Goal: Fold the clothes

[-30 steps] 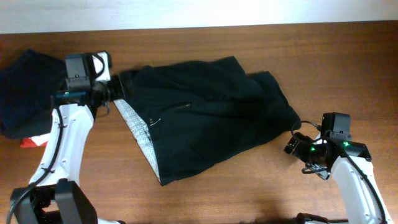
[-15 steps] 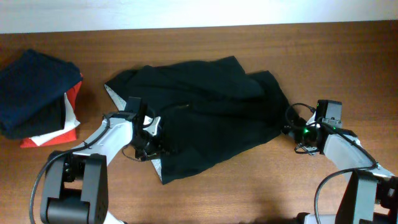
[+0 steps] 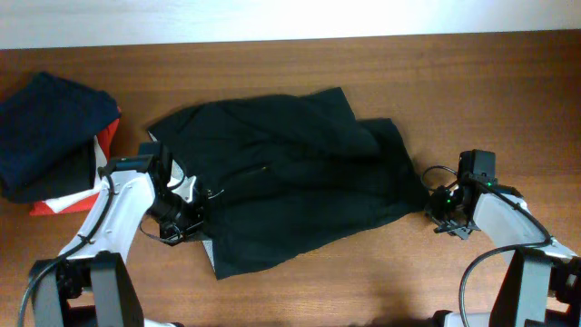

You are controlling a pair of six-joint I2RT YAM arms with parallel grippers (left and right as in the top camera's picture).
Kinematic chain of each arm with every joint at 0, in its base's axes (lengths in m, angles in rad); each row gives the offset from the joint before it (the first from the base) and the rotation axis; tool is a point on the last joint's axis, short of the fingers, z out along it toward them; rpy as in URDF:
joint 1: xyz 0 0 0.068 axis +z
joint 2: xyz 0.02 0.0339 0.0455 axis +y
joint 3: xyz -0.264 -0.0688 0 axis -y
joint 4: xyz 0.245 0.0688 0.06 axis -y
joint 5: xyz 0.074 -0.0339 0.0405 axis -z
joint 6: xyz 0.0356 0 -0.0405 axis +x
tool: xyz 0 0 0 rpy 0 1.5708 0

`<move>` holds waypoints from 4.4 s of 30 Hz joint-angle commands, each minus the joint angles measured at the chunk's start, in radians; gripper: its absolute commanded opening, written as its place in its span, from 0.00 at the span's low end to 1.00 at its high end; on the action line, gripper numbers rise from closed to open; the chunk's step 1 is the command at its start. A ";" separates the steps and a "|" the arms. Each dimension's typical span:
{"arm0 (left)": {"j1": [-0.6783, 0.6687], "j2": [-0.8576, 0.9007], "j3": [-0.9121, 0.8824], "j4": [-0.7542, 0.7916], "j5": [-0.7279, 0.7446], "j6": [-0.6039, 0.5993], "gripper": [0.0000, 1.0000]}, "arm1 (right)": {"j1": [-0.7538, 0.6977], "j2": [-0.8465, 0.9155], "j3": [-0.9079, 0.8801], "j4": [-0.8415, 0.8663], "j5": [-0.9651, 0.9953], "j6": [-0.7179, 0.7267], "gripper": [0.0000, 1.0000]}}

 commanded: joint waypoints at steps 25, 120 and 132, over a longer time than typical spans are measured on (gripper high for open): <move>0.004 -0.040 -0.010 0.016 -0.668 -0.340 0.00 | 0.342 0.035 0.340 -0.129 -0.293 -0.485 0.69; 0.072 -0.504 0.133 -0.279 -0.288 -0.274 0.01 | 0.066 -0.287 0.607 -0.800 0.043 0.012 0.04; 0.074 -0.136 0.134 0.267 -0.440 -0.510 0.01 | 0.242 0.092 0.673 -0.126 0.013 -0.197 0.04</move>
